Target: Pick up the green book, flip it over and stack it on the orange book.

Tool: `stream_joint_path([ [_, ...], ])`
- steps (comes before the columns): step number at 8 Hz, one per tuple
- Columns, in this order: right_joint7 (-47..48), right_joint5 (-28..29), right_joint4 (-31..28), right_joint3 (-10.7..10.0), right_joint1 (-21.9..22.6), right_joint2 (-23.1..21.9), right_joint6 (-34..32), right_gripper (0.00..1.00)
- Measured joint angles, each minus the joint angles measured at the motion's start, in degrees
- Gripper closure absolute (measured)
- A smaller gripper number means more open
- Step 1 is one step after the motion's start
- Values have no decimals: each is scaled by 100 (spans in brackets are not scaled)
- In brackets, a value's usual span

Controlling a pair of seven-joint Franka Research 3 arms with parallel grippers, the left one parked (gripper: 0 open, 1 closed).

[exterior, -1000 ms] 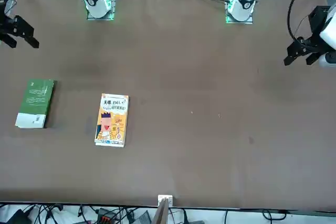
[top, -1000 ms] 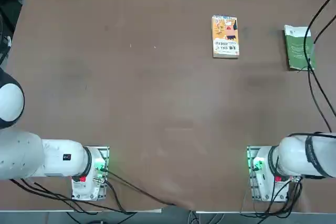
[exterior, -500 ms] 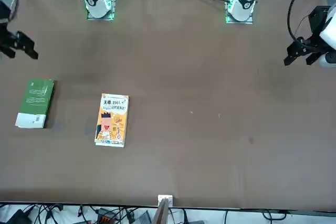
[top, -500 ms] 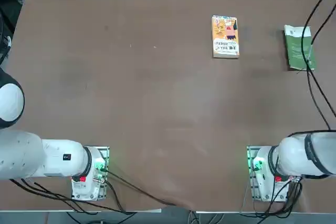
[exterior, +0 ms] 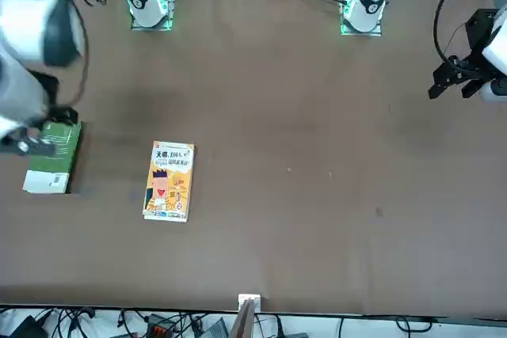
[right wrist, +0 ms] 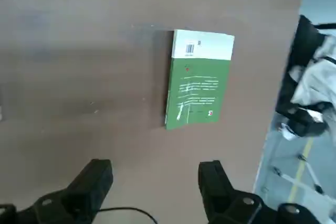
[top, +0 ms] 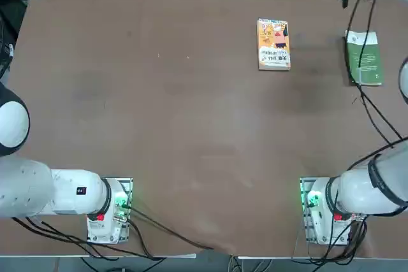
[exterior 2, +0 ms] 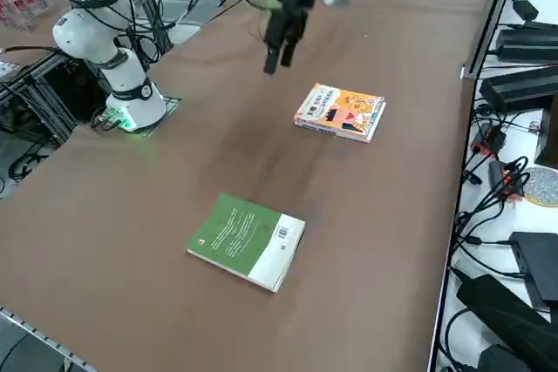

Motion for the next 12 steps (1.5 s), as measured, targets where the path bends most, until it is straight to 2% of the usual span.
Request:
stream_joint_path([
  [1,484,-395,-208,1,93,250,340,0],
  [3,1465,-920,-839,-59,70,452,1169,1],
  [5,2727,-1867,-1234,-104,15,772,1430,4],
  [7,3509,-2978,-1413,-106,1,1360,1454,9],
  [9,3708,-3532,-1475,-123,-57,1721,1456,10],
  [12,3715,-3800,-1492,-128,-191,1947,1456,12],
])
